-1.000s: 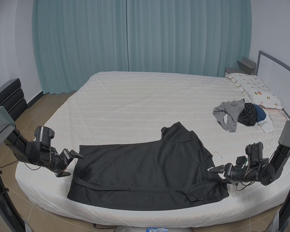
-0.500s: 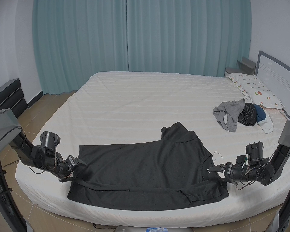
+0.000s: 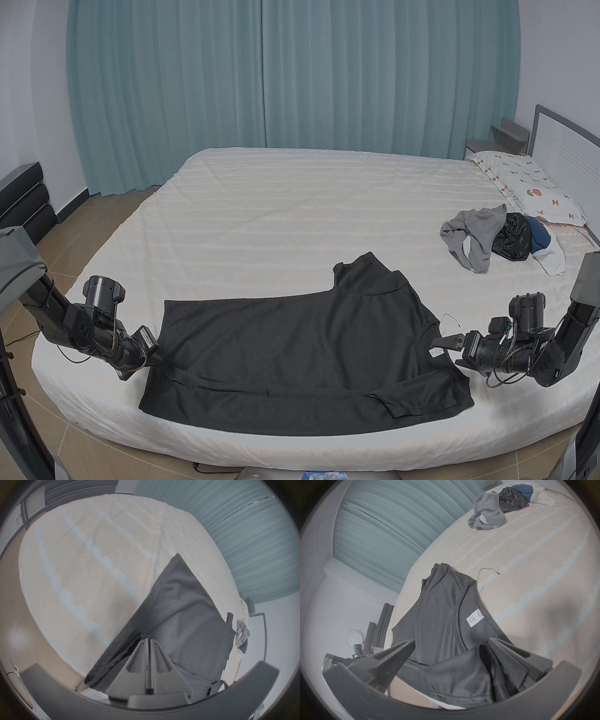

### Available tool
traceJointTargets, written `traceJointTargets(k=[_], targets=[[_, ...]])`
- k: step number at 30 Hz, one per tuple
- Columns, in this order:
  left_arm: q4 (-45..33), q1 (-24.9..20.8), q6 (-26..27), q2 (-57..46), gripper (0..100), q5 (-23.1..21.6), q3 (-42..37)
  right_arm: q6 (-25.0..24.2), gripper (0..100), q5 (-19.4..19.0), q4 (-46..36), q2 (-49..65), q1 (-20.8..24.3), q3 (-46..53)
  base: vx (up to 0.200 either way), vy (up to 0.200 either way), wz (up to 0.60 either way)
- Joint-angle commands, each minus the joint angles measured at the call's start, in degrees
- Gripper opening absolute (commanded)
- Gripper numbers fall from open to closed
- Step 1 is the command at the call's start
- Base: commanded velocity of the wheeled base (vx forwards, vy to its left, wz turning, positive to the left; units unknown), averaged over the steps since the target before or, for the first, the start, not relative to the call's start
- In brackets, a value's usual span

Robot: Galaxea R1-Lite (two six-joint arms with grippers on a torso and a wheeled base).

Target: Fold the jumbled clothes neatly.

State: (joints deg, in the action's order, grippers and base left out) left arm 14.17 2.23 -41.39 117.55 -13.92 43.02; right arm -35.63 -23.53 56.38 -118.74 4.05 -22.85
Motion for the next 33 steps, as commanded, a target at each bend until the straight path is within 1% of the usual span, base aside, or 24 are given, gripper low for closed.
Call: traceJointTargets(k=[1,3,7,10,14,16,18,21,26,33], targets=[[0.07,0.49,-0.10,-1.98,0,1.27,-1.18,0.21,100,-0.29,0.31,-1.15,0.08,-0.97,0.000,0.000,0.00],[0.07,0.49,-0.36,-2.51,0,2.06,-1.27,0.39,100,-0.38,0.22,-1.76,0.44,-2.20,0.000,0.000,0.00],[0.07,0.58,-0.45,-3.12,0,2.23,-1.27,0.83,100,-0.73,0.22,-2.73,1.05,-4.49,0.000,0.000,0.00],[-0.02,0.58,-0.45,-3.56,0,2.23,-1.36,0.83,100,-1.96,0.40,-3.52,1.49,-4.66,0.000,0.000,0.00],[0.07,0.58,-0.45,-3.21,0,2.23,-1.62,1.09,100,-2.40,0.40,-4.49,1.49,-4.49,0.000,0.000,0.00],[0.07,0.67,-0.45,-2.94,0,2.23,-1.54,1.88,100,-2.31,0.48,-5.10,1.31,-4.23,0.000,0.000,0.00],[-0.02,0.58,-0.45,-2.94,0,2.23,-1.54,4.43,100,-2.58,0.84,-6.51,0.87,-3.79,0.000,0.000,0.00],[-0.02,0.58,-0.45,-2.94,0,2.23,-1.62,6.45,100,-2.84,0.84,-7.21,0.70,-3.26,0.000,0.000,0.00],[-0.02,0.58,-0.54,-2.94,0,2.23,-1.62,8.47,100,-2.93,1.27,-7.12,0.70,-2.12,0.000,0.000,0.00],[-0.02,0.58,-0.54,-2.94,0,2.14,-1.62,10.23,100,-4.51,7.78,-8.18,0.44,1.93,0.000,0.000,0.00]])
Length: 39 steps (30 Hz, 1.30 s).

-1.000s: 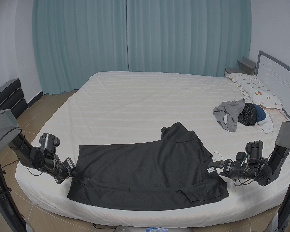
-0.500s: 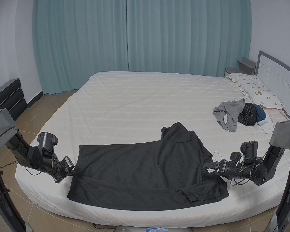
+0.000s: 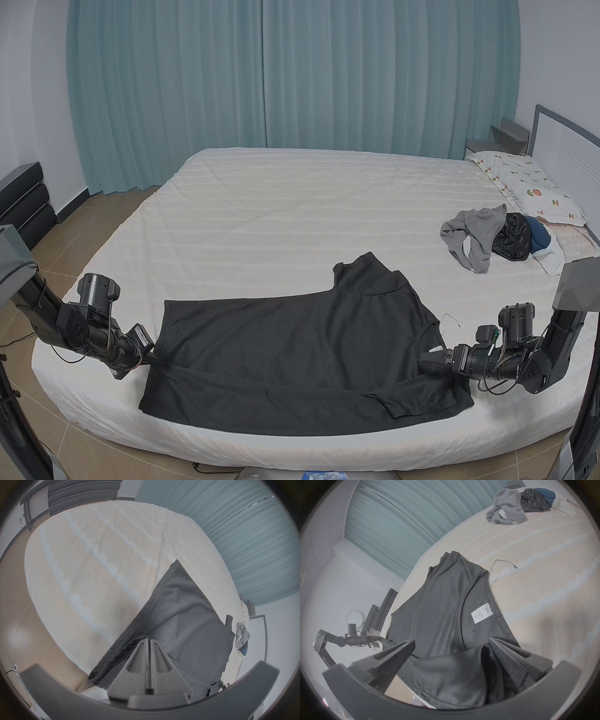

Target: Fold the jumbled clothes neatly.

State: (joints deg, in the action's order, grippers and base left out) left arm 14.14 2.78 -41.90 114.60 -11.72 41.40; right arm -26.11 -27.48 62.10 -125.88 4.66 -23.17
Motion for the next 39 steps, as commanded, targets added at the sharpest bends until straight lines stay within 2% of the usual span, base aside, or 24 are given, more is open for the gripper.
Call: traceJointTargets(k=[1,2,3,14,22,26,39], targets=[[0.01,0.03,-0.02,0.01,0,-0.06,0.00,1.06,100,-0.65,2.85,-1.47,-0.35,2.43,0.000,0.000,0.00],[0.01,0.03,-0.02,0.01,0,-0.06,-0.09,1.33,100,-0.65,3.56,-2.09,-0.53,2.70,0.000,0.000,0.00],[0.01,0.03,-0.02,0.01,0,-0.06,-0.09,1.59,0,-0.65,4.08,-2.70,-0.61,2.78,0.000,0.000,0.00],[-0.08,0.03,0.06,-0.26,0,-0.06,-0.18,4.32,0,-0.74,4.70,-3.41,-2.37,3.75,0.000,0.000,0.00],[-0.17,0.12,0.33,-0.96,0,0.47,-0.79,2.47,0,-1.70,4.87,-0.16,-3.34,3.66,0.000,0.000,0.00],[-0.69,0.03,0.68,-1.14,0,3.45,-1.06,0.27,0,-3.37,4.79,3.10,-3.87,3.93,0.000,0.000,0.00],[-0.69,0.03,0.59,-0.61,0,5.47,-0.44,-0.34,0,-3.37,4.87,2.66,-4.39,3.22,0.000,0.000,0.00]])
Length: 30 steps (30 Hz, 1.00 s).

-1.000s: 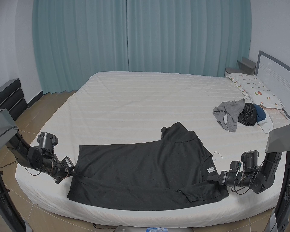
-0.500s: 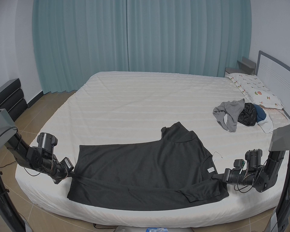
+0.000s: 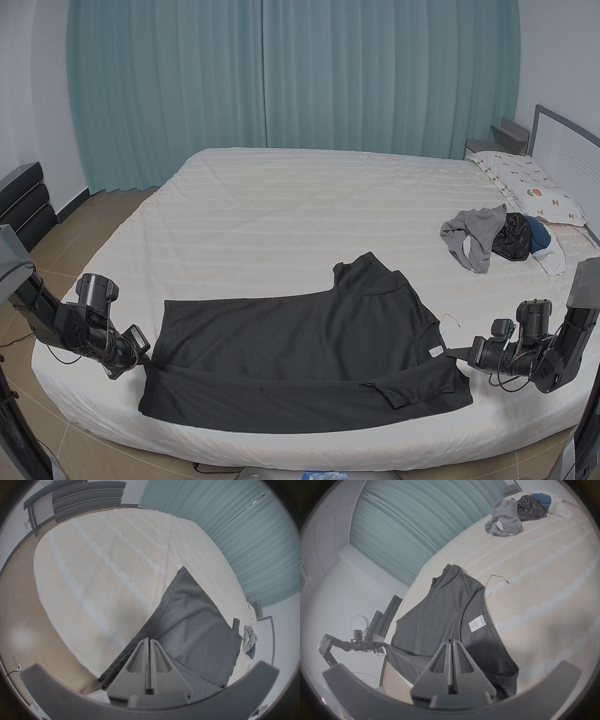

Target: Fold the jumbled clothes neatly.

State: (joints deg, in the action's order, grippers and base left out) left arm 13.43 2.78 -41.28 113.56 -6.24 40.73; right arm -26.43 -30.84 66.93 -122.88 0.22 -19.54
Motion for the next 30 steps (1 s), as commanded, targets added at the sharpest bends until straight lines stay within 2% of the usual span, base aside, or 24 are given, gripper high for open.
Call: traceJointTargets(k=[1,6,12,30], targets=[[0.01,0.03,-0.03,0.44,0,0.00,0.23,-0.03,0,-0.01,0.05,-0.34,0.04,-0.41,0.000,0.000,0.00],[0.01,0.03,-0.29,0.70,0,-0.09,0.58,-0.73,0,0.08,0.05,-1.66,0.04,-1.73,0.000,0.000,0.00],[0.01,-0.05,-0.47,0.18,0,-0.53,0.49,-4.16,0,0.17,2.60,-0.69,-0.83,-1.73,0.000,0.000,0.00],[-5.70,0.30,1.55,-7.65,0,-0.61,0.23,-4.24,0,0.08,9.71,0.89,-0.04,3.37,0.000,0.000,0.00]])
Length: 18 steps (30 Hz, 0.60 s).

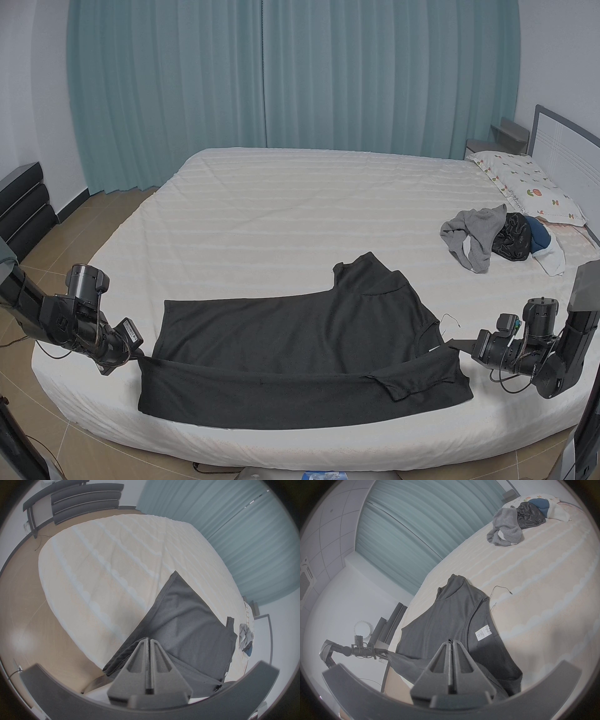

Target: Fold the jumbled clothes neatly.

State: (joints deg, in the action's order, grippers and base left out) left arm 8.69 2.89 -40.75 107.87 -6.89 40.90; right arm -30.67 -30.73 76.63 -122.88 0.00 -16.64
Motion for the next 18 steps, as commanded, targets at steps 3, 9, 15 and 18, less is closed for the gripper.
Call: traceJointTargets(k=[3,9,15,18], targets=[[-3.15,0.19,3.05,-3.11,0,0.03,-0.03,0.00,0,-0.03,0.01,0.89,0.26,0.73,0.000,0.000,0.00],[-4.12,0.10,3.14,-3.02,0,0.03,0.32,0.00,0,-0.03,0.01,0.71,0.26,0.47,0.000,0.000,0.00],[-3.42,0.10,2.87,2.08,0,0.03,1.38,0.00,0,0.23,0.10,-0.34,0.26,-0.23,0.000,0.000,0.00],[-3.24,0.10,2.61,4.98,0,-0.06,2.61,0.00,0,0.15,0.01,-1.31,0.35,-0.94,0.000,0.000,0.00]])
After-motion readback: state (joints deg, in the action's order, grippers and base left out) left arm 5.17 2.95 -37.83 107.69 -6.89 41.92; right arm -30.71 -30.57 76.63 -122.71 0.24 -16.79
